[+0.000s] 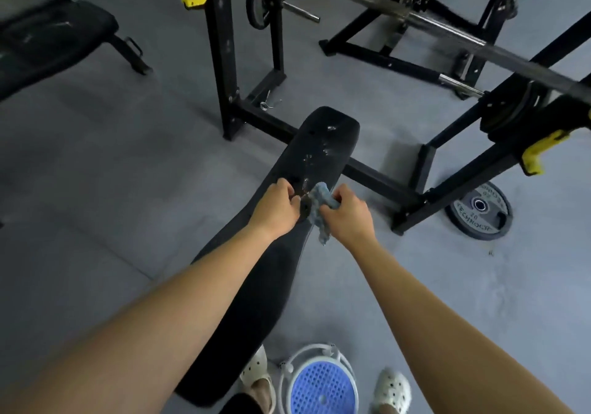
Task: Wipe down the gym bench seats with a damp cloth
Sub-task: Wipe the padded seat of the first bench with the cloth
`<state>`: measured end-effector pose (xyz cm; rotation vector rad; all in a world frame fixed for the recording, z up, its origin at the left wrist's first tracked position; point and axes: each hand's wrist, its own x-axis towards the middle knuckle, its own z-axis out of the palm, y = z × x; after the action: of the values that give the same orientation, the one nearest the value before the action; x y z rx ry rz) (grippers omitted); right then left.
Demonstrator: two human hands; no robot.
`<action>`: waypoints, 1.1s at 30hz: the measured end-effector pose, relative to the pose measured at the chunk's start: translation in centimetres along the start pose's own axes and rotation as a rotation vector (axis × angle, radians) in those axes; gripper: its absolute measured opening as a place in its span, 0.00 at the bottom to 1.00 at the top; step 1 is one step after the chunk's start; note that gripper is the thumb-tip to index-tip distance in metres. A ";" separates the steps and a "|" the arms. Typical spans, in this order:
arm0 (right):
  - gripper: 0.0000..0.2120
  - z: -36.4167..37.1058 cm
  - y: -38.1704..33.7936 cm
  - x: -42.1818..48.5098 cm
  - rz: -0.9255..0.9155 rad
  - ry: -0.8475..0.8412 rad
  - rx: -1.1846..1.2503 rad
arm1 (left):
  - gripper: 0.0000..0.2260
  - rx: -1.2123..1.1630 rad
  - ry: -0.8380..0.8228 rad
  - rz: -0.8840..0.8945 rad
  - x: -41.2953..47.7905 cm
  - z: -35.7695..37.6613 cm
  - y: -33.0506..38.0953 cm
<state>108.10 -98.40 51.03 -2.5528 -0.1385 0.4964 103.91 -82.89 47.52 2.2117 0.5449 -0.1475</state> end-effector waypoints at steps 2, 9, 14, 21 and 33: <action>0.06 0.4 0.5 0.3 0.023 -0.005 0.031 | 0.07 0.052 -0.023 -0.012 -0.3 0.7 -1.3; 0.07 7.1 9.0 10.5 -0.054 -0.069 0.064 | 0.09 0.144 -0.051 -0.029 5.8 11.8 -6.5; 0.08 12.4 17.2 19.7 -0.129 -0.029 0.138 | 0.13 0.277 -0.005 0.081 13.4 21.6 -9.3; 0.12 17.8 25.1 29.6 -0.195 0.114 0.237 | 0.13 0.688 0.215 0.347 23.6 30.9 -12.6; 0.25 23.5 26.6 39.9 -0.635 0.562 0.163 | 0.25 1.015 0.462 0.348 30.5 32.7 -12.4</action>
<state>136.26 -102.04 5.80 -2.2194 -0.6384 -0.4281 128.56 -90.64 8.92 3.3300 0.3352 0.3638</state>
